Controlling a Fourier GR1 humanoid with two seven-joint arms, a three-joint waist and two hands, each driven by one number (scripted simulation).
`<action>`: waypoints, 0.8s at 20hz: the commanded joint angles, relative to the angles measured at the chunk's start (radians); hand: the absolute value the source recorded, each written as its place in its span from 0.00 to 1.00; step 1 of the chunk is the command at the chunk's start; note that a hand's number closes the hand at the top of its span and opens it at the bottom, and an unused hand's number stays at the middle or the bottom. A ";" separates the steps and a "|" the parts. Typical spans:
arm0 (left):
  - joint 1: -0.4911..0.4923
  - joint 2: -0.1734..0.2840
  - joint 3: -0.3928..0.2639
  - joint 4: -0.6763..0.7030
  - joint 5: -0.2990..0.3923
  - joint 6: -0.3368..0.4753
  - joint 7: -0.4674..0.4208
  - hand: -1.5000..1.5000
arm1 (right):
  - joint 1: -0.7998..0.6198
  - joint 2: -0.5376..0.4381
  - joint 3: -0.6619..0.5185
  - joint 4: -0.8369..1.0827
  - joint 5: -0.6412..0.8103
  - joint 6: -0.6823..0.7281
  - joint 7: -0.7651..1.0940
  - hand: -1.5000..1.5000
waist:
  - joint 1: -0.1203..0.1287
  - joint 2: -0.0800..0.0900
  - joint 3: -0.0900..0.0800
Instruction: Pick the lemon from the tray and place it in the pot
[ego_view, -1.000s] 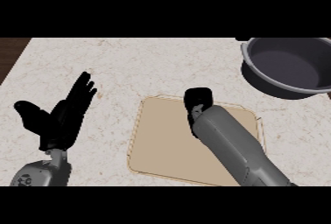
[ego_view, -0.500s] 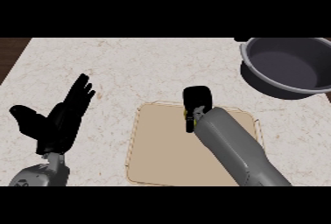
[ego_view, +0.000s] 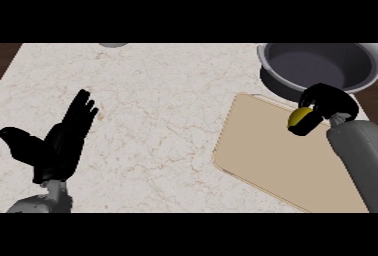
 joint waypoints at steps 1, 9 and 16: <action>0.012 -0.008 -0.005 -0.001 -0.004 -0.003 -0.021 0.50 | 0.148 -0.212 -0.157 -0.018 -0.062 -0.097 -0.166 1.00 | 0.007 0.000 -0.002; -0.039 -0.015 -0.033 0.011 -0.017 -0.012 0.022 0.50 | 0.251 -0.400 -0.377 -0.107 -0.151 -0.214 -0.328 1.00 | 0.042 0.001 -0.004; -0.035 -0.013 -0.007 0.051 -0.010 -0.029 -0.014 0.50 | 0.317 -0.480 -0.505 -0.298 -0.231 -0.216 -0.438 1.00 | 0.049 0.001 -0.005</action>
